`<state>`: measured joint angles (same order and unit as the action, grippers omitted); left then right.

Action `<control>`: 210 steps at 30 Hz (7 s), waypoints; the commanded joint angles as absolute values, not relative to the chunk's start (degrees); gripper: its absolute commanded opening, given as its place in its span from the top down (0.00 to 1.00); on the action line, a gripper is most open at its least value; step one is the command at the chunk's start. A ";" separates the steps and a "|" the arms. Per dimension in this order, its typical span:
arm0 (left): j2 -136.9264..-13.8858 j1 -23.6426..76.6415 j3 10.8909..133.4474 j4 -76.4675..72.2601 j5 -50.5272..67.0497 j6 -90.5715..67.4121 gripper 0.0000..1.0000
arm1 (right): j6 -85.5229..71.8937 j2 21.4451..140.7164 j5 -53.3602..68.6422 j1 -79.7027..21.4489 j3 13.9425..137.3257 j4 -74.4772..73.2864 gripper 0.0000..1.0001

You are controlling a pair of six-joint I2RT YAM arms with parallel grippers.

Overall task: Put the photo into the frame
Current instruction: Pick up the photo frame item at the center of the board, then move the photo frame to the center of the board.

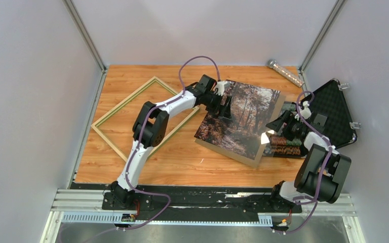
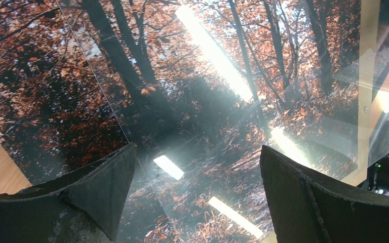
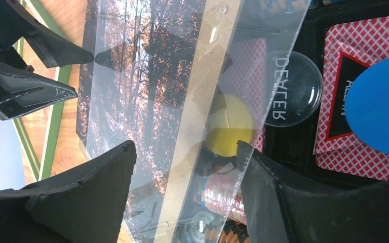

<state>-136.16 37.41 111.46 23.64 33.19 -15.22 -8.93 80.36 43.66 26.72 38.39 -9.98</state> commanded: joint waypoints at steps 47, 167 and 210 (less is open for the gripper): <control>-116.37 40.17 124.65 42.57 20.28 -14.88 0.00 | -15.46 63.45 50.69 22.59 53.19 -14.73 1.00; -123.18 26.92 88.87 39.60 17.73 -23.55 0.95 | -5.40 66.18 18.63 -5.88 69.76 -29.46 1.00; -115.75 22.59 93.21 23.02 37.28 -27.74 0.00 | -16.26 66.69 24.27 -1.66 76.62 -29.31 1.00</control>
<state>-121.67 22.81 94.26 29.65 31.07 -28.27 -11.77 66.37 22.26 -3.27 71.57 -31.07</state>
